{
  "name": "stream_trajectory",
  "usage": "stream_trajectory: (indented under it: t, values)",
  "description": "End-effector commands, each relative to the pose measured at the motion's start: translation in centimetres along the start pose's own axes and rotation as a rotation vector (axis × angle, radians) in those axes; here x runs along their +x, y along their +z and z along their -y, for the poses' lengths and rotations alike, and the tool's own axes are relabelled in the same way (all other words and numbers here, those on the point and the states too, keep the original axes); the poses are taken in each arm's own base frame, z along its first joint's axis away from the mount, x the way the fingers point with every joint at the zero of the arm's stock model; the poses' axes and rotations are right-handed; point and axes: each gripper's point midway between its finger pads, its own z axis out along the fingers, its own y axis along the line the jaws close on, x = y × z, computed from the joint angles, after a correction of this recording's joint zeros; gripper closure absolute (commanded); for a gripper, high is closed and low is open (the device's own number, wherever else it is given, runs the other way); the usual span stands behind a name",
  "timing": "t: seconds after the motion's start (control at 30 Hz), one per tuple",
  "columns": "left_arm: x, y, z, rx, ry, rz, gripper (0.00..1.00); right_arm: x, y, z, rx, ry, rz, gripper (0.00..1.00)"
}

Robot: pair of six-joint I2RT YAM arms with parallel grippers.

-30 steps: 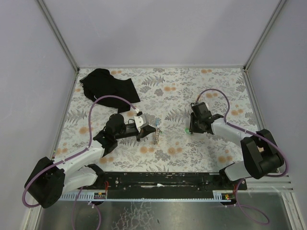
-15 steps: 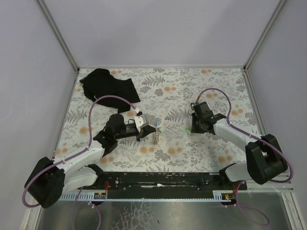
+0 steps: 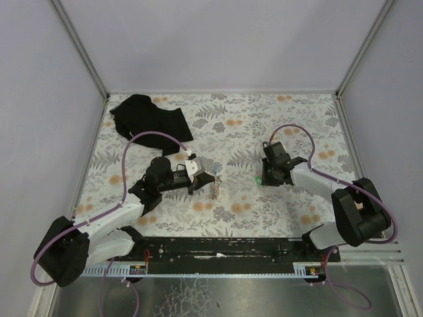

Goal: Put the keys on the keyring

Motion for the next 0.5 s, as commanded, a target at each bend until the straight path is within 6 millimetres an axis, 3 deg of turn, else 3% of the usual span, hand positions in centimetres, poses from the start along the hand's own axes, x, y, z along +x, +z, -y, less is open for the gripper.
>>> stream_trajectory:
  t: [0.0, 0.3, 0.47]
  values:
    - [-2.2, 0.1, -0.5, -0.013, 0.044, 0.066, 1.00, 0.0, 0.3, -0.5, -0.011, 0.005, 0.006, 0.73]
    - [-2.3, 0.1, -0.4, -0.013, 0.045, 0.068, 1.00, -0.6, -0.8, -0.6, -0.019, -0.039, 0.037, 0.95]
    - [-2.3, 0.1, -0.4, -0.011, 0.043, 0.069, 1.00, -1.7, -2.2, -1.0, -0.043, -0.077, 0.080, 1.00]
